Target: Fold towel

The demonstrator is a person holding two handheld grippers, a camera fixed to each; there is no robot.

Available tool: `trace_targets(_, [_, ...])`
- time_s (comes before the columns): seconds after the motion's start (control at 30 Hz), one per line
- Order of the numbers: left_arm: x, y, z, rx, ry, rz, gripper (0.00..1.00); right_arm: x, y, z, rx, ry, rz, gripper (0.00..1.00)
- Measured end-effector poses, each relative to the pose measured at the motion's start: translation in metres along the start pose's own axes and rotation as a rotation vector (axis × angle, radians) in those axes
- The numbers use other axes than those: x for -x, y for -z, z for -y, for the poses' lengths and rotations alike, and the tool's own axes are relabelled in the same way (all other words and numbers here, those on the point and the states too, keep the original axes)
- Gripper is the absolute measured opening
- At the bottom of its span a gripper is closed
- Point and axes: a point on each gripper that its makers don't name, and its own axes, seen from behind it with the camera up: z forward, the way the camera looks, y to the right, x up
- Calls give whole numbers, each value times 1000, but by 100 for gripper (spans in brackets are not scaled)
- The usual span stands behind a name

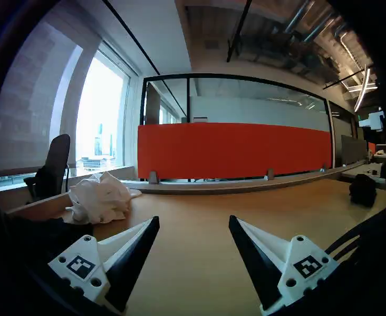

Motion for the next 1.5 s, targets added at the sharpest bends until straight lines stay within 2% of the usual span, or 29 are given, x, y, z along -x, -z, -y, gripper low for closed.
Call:
trace_targets(0.17, [0,0,0,0,0,0,98,16,-1,-15,24,-28,-5,100])
trace_targets(0.57, [1,0,-1,0,0,0,98,48,-1,-32,44,-68,-19,100])
trace_targets(0.93, [1,0,-2,0,0,0,98,93,1,-33,16,-77,-3,100])
trace_targets(1.5, [0,0,-3,0,0,0,98,139,5,-27,3,-66,13,100])
